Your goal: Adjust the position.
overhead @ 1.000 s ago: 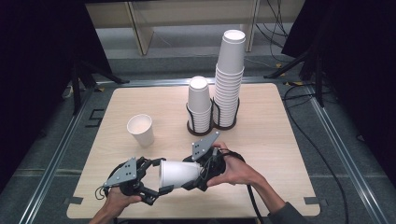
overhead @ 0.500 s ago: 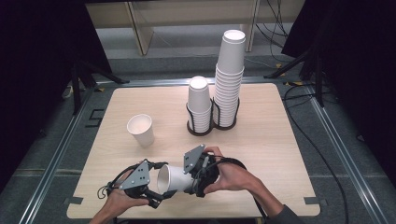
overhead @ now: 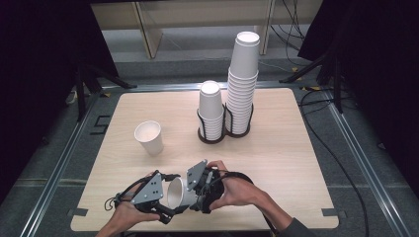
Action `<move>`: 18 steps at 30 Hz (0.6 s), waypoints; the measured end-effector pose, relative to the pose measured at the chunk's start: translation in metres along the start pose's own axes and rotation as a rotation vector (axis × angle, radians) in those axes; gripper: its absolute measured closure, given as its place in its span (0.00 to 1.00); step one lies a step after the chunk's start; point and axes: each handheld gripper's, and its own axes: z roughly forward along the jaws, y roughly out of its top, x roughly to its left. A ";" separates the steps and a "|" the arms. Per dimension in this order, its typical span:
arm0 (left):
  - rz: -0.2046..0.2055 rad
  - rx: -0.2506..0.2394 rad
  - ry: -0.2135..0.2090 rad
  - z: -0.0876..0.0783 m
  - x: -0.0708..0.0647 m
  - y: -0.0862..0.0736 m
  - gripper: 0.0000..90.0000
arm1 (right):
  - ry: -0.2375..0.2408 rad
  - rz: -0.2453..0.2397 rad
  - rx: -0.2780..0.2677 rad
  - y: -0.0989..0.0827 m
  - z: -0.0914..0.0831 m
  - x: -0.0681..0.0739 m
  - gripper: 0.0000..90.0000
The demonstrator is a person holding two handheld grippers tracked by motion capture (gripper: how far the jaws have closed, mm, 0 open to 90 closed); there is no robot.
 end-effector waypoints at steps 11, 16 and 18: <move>-0.128 -0.234 -0.006 -0.010 0.011 -0.006 0.08 | -0.002 0.015 -0.118 -0.006 -0.010 -0.006 0.23; -0.211 -0.310 0.007 -0.012 0.016 -0.008 0.08 | 0.008 0.080 -0.205 -0.014 -0.018 -0.012 0.23; -0.237 -0.295 0.021 -0.013 0.017 -0.009 0.08 | 0.011 0.102 -0.221 -0.017 -0.018 -0.013 0.23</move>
